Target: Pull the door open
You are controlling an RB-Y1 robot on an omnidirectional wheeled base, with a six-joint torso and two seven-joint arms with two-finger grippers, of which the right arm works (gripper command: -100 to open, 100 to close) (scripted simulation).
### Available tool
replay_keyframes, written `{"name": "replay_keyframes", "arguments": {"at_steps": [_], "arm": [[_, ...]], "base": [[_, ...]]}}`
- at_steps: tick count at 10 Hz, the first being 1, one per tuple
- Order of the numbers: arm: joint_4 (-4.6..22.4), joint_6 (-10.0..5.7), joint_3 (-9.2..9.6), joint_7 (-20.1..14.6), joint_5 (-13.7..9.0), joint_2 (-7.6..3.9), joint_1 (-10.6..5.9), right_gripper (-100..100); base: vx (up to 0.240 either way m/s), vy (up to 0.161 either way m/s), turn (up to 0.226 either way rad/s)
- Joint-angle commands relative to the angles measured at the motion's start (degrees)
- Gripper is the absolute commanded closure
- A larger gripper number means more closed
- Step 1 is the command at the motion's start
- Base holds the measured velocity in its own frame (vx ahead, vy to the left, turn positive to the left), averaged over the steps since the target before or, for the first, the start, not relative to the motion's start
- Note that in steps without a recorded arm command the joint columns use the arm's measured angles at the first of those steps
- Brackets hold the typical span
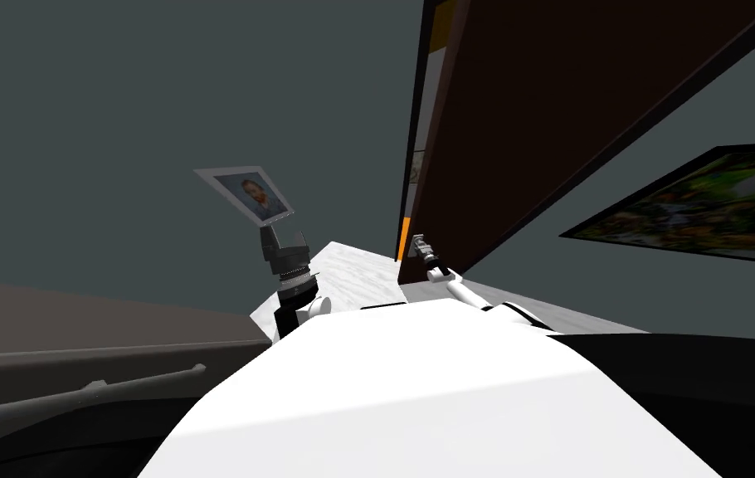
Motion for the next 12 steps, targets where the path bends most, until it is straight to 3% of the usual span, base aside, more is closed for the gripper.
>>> {"name": "replay_keyframes", "arguments": {"at_steps": [1, 5, 6, 7, 12], "arm": [[-1.4, -0.02, 1.37, -1.5, 0.3, -1.25, 0.64, 100], [-3.5, -0.40, 4.86, -5.1, 1.0, -4.27, 1.56, 100], [-3.8, -0.46, 5.43, -5.6, 1.1, -4.77, 1.71, 100], [-3.2, -0.38, 5.29, -5.2, 1.1, -4.28, 1.71, 100], [-5.0, -3.13, 8.98, -9.5, 2.3, -8.13, 3.04, 100]], "base": [[-0.224, -0.123, 0.116], [-0.203, -0.118, 0.102], [-0.191, -0.111, 0.082], [-0.084, -0.040, 0.029], [-0.187, -0.102, 0.094]]}}
